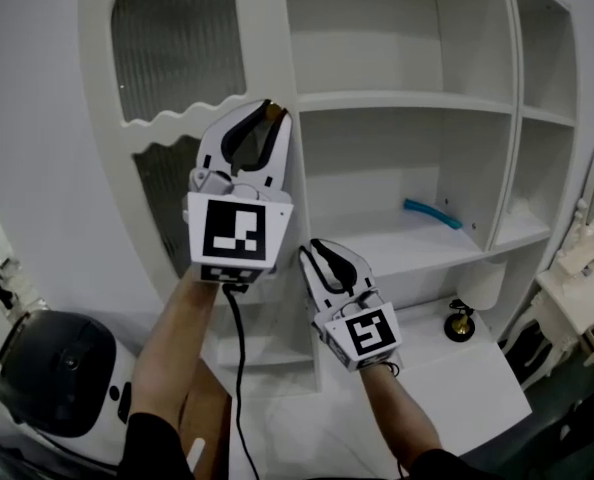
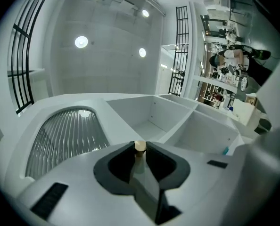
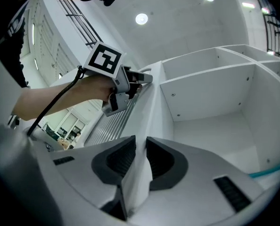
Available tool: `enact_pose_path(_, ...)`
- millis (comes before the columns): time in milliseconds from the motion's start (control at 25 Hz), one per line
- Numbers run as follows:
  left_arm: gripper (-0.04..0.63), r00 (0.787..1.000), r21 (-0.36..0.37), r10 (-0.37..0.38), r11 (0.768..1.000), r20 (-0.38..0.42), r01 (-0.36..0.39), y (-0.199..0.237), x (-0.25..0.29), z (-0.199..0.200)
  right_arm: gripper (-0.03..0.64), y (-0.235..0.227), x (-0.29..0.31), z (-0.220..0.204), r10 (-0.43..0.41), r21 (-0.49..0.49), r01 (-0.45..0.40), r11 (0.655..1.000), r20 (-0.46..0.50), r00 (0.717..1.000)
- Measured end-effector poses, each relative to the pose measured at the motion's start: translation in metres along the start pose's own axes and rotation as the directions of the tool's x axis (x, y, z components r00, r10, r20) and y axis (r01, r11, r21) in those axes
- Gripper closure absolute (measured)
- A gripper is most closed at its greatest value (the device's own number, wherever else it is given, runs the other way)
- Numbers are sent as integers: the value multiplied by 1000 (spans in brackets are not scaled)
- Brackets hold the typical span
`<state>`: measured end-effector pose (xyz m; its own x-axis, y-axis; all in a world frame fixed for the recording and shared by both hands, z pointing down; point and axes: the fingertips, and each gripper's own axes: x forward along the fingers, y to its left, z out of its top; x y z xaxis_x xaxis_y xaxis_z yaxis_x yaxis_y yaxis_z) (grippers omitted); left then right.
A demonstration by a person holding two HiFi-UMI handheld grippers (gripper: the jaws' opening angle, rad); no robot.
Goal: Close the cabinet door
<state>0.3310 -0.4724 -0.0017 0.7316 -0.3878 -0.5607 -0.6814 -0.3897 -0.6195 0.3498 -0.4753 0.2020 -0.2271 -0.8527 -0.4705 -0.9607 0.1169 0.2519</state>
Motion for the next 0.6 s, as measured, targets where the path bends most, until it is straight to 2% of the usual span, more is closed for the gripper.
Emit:
enact_pose_path(200,511,1000,-58,18,998,9,-17,0,-5,3,529,3,-5,1,16,-16,-16,1000,10,1000)
enact_pose_path(400,511,1000,-96,22,995,-8,-22,0,-15,-3,529,-2,-12,1,-5,-32,5,999,-2,1000)
enact_pose_path(600,512,1000,-187,-6,982,-28,1,-12,-37,-11,532,-7,-24,4,-31,-14,31,999,4,1000)
